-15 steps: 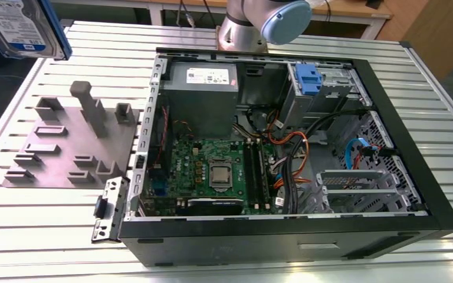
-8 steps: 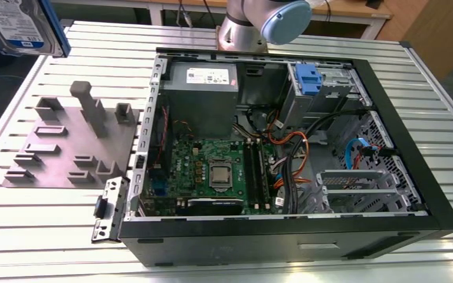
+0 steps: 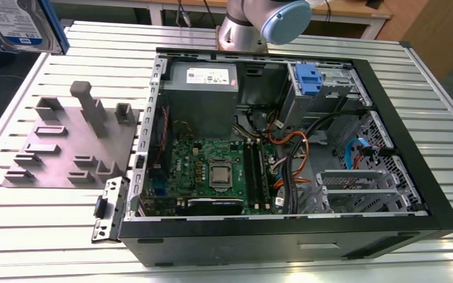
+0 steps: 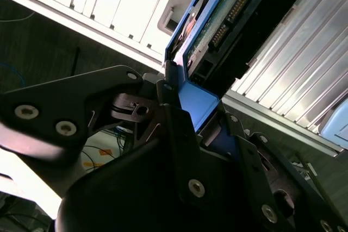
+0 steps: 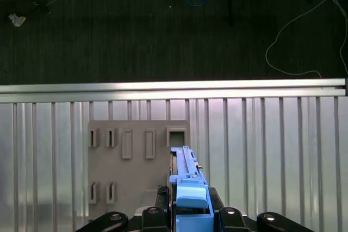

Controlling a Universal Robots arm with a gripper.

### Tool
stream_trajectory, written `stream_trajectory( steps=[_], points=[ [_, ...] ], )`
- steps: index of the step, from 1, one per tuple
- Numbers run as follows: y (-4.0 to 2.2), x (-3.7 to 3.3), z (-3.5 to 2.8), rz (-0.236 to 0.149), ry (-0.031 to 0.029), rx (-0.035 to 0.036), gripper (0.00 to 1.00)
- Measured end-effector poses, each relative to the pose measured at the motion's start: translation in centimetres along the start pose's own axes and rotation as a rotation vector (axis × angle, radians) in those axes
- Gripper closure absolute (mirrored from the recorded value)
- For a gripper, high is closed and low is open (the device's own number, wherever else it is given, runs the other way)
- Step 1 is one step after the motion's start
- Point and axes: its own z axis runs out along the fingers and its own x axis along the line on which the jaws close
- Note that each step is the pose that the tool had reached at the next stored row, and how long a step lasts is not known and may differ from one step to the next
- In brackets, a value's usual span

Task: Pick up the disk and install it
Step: 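Pick up the disk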

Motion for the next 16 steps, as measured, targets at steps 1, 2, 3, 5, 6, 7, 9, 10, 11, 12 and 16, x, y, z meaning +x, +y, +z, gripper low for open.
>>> stream_trajectory(
  steps=[1, 2, 3, 5, 6, 7, 9, 10, 11, 12, 16],
  points=[
    [0.0, 0.0, -0.07, 0.0, 0.0, 0.0, 0.64],
    [0.0, 0.0, -0.13, 0.0, 0.0, 0.0, 0.64],
    [0.0, 0.0, -0.2, 0.0, 0.0, 0.0, 0.64],
    [0.0, -0.01, -0.34, 0.0, 0.0, 0.0, 0.64],
    [0.0, -0.01, -0.41, 0.0, 0.0, 0.0, 0.64],
    [0.0, -0.01, -0.49, 0.0, 0.0, 0.0, 0.64],
    [0.0, -0.01, -0.64, 0.0, 0.0, 0.0001, 0.64],
    [0.0, -0.02, -0.72, 0.0, 0.0, 0.0001, 0.64],
    [0.0, -0.02, -0.8, 0.0, 0.0, 0.0001, 0.64],
    [0.0, -0.02, -0.88, 0.0, -0.0001, 0.0, 0.64],
    [0.0, -0.03, -1.22, 0.0, 0.0, 0.0, 0.64]
  ],
)
